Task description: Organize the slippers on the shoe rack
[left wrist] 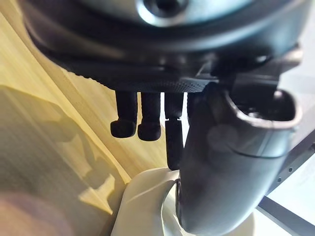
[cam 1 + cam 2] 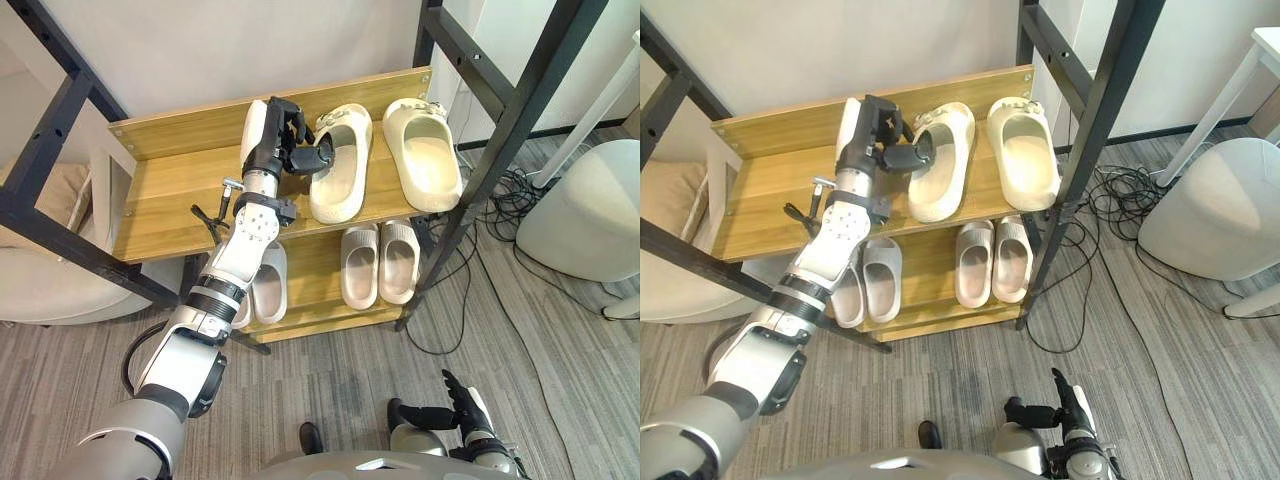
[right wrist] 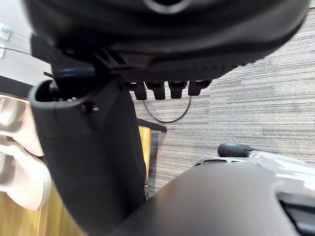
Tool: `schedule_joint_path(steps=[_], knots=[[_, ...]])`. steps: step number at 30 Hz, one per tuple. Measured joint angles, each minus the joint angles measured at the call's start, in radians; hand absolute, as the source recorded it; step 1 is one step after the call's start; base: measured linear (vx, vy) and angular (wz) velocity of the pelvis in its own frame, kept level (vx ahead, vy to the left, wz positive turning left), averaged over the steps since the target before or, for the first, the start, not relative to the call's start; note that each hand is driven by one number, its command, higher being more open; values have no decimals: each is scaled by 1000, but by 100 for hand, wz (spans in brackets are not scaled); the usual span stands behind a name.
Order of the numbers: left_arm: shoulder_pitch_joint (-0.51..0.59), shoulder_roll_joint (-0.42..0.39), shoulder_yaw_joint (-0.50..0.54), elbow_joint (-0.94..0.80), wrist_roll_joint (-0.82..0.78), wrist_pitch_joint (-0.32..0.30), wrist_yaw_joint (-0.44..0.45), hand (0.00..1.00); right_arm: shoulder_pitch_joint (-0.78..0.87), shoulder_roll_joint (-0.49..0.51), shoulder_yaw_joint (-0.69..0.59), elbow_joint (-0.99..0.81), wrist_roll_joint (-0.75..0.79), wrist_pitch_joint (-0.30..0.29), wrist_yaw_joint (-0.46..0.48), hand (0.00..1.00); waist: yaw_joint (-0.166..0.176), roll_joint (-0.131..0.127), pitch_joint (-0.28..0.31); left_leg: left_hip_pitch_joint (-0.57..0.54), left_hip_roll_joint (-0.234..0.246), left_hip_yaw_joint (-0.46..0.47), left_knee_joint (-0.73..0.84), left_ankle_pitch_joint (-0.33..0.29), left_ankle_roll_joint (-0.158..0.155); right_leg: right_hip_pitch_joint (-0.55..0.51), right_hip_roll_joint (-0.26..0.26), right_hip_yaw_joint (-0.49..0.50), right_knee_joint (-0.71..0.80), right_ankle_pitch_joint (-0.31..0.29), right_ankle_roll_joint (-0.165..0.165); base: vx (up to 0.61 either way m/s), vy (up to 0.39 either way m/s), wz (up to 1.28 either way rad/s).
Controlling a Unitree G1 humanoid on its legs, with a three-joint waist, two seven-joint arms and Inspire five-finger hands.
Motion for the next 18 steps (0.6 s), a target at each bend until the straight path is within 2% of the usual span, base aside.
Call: schedule_joint_path(steps=[12,14,18], knots=[[0,-1,0,6,-3,0,-2,100,0,0,0,3,14,0,0,100,0,-2,1,-3,-7,-19,0,5,-1,10,-4,-21,0,2,4,-5,5,5],[0,-1,-2,3,-59,0,-3,100,-2,2,3,10,15,0,0,100,6,-12,8,-3,-7,-37,0,15,0,19,-8,-40,0,4,6,-76,18,22],[-4,-33,-30,-80,-90,0,-5,100,-4,3,4,10,16,1,0,100,10,-15,10,-11,-14,-49,0,16,2,17,-15,-45,0,5,6,-14,24,10]])
